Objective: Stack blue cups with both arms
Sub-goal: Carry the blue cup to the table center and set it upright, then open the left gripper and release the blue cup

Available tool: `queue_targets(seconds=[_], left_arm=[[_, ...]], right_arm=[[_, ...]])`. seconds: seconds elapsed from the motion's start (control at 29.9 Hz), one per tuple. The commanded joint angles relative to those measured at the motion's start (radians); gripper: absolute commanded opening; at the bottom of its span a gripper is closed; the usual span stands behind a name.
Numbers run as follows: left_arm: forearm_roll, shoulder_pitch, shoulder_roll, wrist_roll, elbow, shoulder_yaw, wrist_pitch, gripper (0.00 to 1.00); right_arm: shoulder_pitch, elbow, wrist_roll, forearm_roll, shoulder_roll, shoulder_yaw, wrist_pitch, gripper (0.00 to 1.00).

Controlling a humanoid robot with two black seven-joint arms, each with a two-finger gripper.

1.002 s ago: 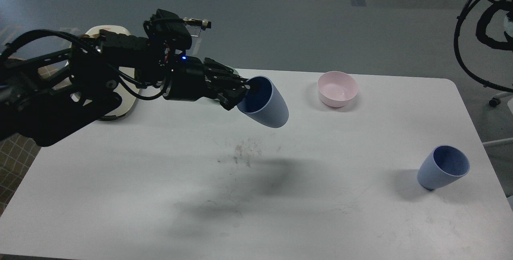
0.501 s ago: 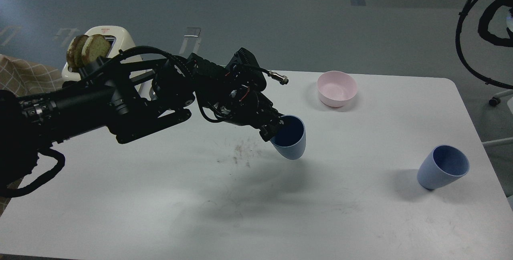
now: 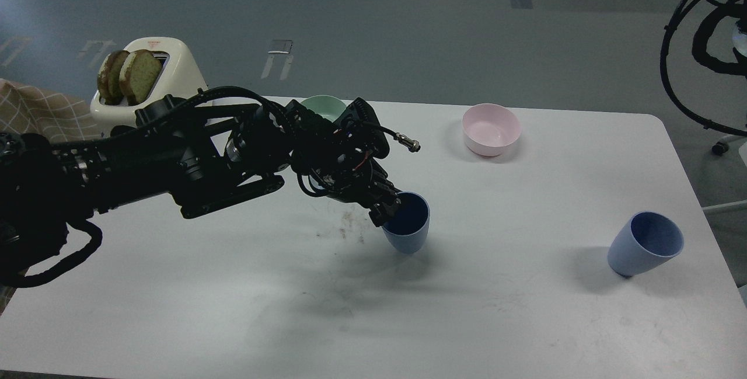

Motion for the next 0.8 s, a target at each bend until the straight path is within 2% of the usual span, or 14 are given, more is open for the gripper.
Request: queue_targets(seconds=[0.0, 0.2, 0.3, 0.33, 0.43, 0.47, 0.6, 0.7, 0.77], left_arm=[[-0.004, -0.002, -0.001, 0.000, -0.001, 0.001, 0.000, 0.00], [-0.005, 0.006, 0.002, -0.002, -0.001, 0.003, 0.000, 0.01], [-0.007, 0.006, 0.004, -0.002, -0.001, 0.001, 0.000, 0.17], [-0.007, 0.006, 0.004, -0.002, -0.001, 0.001, 0.000, 0.32], [-0.009, 0.002, 0.004, -0.003, -0.001, 0.001, 0.000, 0.50], [-0.009, 0.002, 0.004, -0.006, -0.001, 0.001, 0.000, 0.53], [-0.010, -0.003, 0.010, -0.014, -0.001, 0.001, 0.000, 0.82], [-0.034, -0.023, 0.041, -0.014, -0.015, -0.005, 0.000, 0.92], [-0.061, -0.043, 0.055, -0.014, -0.021, -0.006, 0.000, 0.94]], right_arm=[[-0.001, 0.002, 0.000, 0.000, 0.000, 0.000, 0.000, 1.00], [-0.008, 0.003, 0.000, 0.000, 0.000, 0.000, 0.000, 1.00], [-0.013, 0.003, 0.000, 0.000, 0.000, 0.000, 0.000, 1.00], [-0.013, 0.003, 0.000, 0.000, 0.000, 0.000, 0.000, 1.00], [-0.016, 0.005, 0.000, 0.000, -0.005, 0.000, 0.000, 1.00], [-0.016, 0.005, 0.000, 0.000, -0.005, 0.000, 0.000, 1.00], [-0.021, 0.006, 0.000, 0.000, -0.006, 0.000, 0.000, 1.00], [-0.022, 0.005, 0.000, 0.000, -0.008, 0.000, 0.000, 1.00], [-0.022, 0.005, 0.000, 0.000, -0.009, 0.000, 0.000, 1.00]])
